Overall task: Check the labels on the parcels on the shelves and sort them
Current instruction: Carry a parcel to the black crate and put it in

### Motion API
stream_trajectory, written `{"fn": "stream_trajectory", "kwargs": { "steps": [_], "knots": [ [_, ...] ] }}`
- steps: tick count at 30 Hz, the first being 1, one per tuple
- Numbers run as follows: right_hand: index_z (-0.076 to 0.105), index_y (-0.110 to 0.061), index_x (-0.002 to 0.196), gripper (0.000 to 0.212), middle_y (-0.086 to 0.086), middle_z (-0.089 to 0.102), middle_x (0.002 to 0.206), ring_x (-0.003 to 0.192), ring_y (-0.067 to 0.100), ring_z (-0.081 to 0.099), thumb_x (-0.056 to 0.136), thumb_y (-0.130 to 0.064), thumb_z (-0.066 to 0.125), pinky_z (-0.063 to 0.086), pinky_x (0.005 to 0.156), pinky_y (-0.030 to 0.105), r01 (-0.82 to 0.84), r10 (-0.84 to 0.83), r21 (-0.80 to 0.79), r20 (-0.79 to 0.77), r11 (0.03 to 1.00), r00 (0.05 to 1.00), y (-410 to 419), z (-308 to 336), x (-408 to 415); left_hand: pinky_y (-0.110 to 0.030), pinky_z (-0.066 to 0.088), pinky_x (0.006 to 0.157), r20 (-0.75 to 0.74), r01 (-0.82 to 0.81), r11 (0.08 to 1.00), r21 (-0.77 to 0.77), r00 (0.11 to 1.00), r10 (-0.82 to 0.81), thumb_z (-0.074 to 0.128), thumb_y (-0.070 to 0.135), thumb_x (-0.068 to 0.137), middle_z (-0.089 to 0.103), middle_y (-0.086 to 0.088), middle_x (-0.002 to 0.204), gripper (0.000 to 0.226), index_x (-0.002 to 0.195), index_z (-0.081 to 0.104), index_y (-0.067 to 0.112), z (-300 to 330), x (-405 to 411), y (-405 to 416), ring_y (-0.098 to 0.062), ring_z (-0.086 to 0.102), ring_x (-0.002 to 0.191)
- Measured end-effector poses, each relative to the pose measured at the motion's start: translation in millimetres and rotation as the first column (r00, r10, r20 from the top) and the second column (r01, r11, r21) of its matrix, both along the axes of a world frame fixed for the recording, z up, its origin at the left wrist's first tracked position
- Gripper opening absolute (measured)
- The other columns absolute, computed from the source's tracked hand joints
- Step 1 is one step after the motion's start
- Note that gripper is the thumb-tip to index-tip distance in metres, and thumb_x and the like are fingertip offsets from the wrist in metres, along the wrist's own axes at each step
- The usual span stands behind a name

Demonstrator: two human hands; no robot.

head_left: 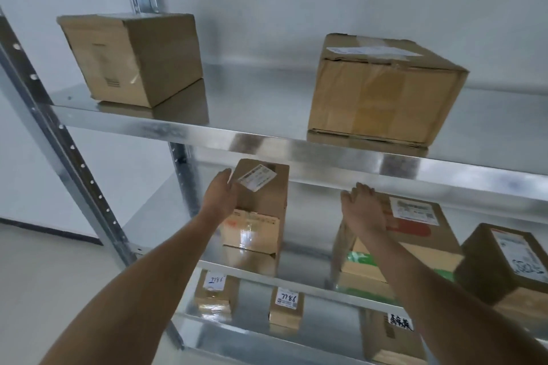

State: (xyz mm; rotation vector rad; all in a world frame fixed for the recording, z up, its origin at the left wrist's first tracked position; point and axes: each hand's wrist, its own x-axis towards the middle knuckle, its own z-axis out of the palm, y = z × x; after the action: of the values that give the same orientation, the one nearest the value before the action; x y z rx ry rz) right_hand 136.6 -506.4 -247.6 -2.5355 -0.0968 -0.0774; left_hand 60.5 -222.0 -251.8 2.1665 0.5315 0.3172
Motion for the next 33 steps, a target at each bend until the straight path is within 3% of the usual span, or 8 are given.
{"fn": "stream_trajectory", "kwargs": {
  "steps": [7,12,15,19,25,28,31,33],
  "knots": [
    [0.024,-0.007,0.159,0.067,0.012,0.034,0.162,0.143,0.031,0.04,0.107,-0.046,0.04,0.037,0.105,0.034,0.096,0.002,0.304,-0.307,0.948,0.952,124,-6,-32,-0.041,0.018,0.124,-0.236,0.044,0.981,-0.187,0.968,-0.088,0.044,0.055,0.103,0.021,-0.013,0.168,0.08,0.161,0.019,0.005,-17,1,75,-0.031,0.022,0.154],
    [0.046,0.002,0.143,0.07,0.012,0.059,0.123,0.104,0.026,0.059,0.101,-0.054,0.045,0.046,0.083,0.036,0.281,-0.074,0.381,-0.476,0.881,0.877,164,-28,-38,-0.043,0.034,0.112,-0.329,0.057,0.89,-0.452,0.917,-0.225,0.048,0.065,0.098,0.047,-0.012,0.151,0.08,0.15,0.042,0.005,-30,0,79,-0.032,0.044,0.138],
    [0.061,-0.002,0.128,0.056,0.013,0.069,0.113,0.102,0.03,0.067,0.097,-0.049,0.056,0.056,0.093,0.044,0.344,-0.052,0.474,-0.527,0.811,0.848,171,-41,-43,-0.037,0.041,0.094,-0.342,0.061,0.842,-0.536,0.896,-0.283,0.047,0.058,0.102,0.062,-0.002,0.114,0.055,0.133,0.056,0.014,-35,-8,72,-0.02,0.057,0.104],
    [0.064,-0.017,0.091,0.022,0.005,0.068,0.092,0.087,0.022,0.064,0.102,-0.035,0.056,0.052,0.083,0.037,0.3,-0.014,0.526,-0.478,0.796,0.878,176,-43,-53,-0.027,0.044,0.068,-0.277,0.057,0.758,-0.65,0.911,-0.306,0.045,0.041,0.107,0.072,-0.001,0.104,0.033,0.12,0.063,0.016,-38,-14,67,-0.01,0.064,0.085],
    [0.057,-0.013,0.112,0.021,0.002,0.068,0.101,0.091,0.021,0.067,0.095,-0.023,0.066,0.052,0.077,0.032,0.275,0.024,0.593,-0.446,0.757,0.895,171,-43,-68,-0.025,0.052,0.076,-0.154,0.113,0.677,-0.727,0.934,-0.321,0.055,0.016,0.102,0.073,-0.007,0.11,0.029,0.131,0.059,0.012,-47,-27,86,-0.017,0.068,0.092],
    [0.051,-0.02,0.122,0.035,-0.003,0.067,0.111,0.095,0.013,0.067,0.093,-0.014,0.069,0.052,0.067,0.021,0.211,0.123,0.656,-0.425,0.725,0.897,162,-52,-89,-0.03,0.049,0.091,-0.145,0.152,0.7,-0.697,0.927,-0.346,0.062,0.008,0.095,0.07,-0.006,0.117,0.052,0.141,0.051,0.031,-54,-43,96,-0.02,0.063,0.098],
    [0.056,-0.03,0.126,0.041,-0.008,0.071,0.117,0.105,0.011,0.069,0.092,-0.01,0.069,0.057,0.077,0.02,0.119,0.191,0.673,-0.368,0.73,0.91,152,-62,-108,-0.027,0.05,0.081,-0.104,0.217,0.696,-0.684,0.916,-0.387,0.06,0.003,0.095,0.072,-0.003,0.115,0.066,0.145,0.046,0.043,-63,-62,95,-0.017,0.064,0.092],
    [0.06,-0.033,0.125,0.035,-0.012,0.072,0.117,0.106,0.007,0.067,0.097,-0.011,0.062,0.056,0.079,0.019,0.08,0.218,0.679,-0.342,0.73,0.914,148,-63,-119,-0.021,0.051,0.076,-0.074,0.179,0.655,-0.734,0.938,-0.34,0.057,0.016,0.102,0.074,0.007,0.113,0.047,0.142,0.052,0.038,-58,-76,87,-0.009,0.068,0.091]
  ]
}}
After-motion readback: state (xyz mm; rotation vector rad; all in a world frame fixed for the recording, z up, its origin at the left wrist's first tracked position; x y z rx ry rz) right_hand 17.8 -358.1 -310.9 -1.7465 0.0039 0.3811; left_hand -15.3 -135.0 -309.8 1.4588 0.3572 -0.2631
